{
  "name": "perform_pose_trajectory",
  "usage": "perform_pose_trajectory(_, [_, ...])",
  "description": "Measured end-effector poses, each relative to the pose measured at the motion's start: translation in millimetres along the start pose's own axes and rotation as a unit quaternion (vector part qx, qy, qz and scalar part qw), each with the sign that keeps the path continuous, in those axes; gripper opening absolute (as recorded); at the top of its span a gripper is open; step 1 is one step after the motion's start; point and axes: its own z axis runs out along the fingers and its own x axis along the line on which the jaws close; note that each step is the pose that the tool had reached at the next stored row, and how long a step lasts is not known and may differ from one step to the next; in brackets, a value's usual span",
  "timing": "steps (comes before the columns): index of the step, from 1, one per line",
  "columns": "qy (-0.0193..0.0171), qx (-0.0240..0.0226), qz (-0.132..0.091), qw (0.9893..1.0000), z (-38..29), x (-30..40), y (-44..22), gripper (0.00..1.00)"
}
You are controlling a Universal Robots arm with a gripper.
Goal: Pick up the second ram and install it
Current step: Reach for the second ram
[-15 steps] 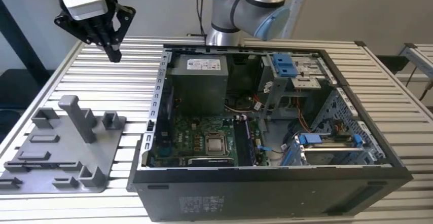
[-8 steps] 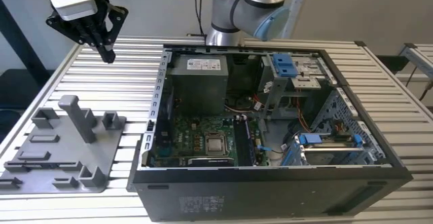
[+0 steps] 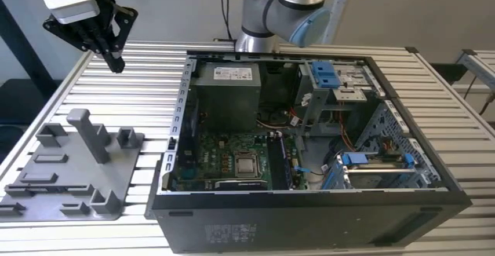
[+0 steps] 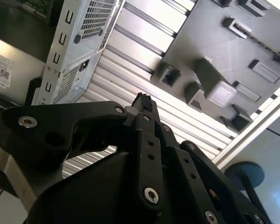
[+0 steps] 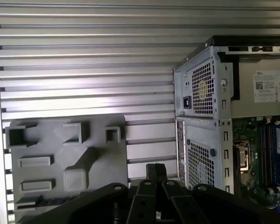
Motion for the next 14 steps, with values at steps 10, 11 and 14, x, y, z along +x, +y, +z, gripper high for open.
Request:
perform_pose_trajectory(10, [-0.0021, -0.0001, 0.0, 1.0, -1.5, 10.0, -2.1, 0.11])
perform_pose_trajectory(11, [-0.0025, -0.0002, 0.0, 1.0, -1.7, 11.2, -2.4, 0.11])
perform_pose_trajectory(14, [-0.0026, -0.0003, -0.001, 1.0, -1.7, 11.7, -2.6, 0.11])
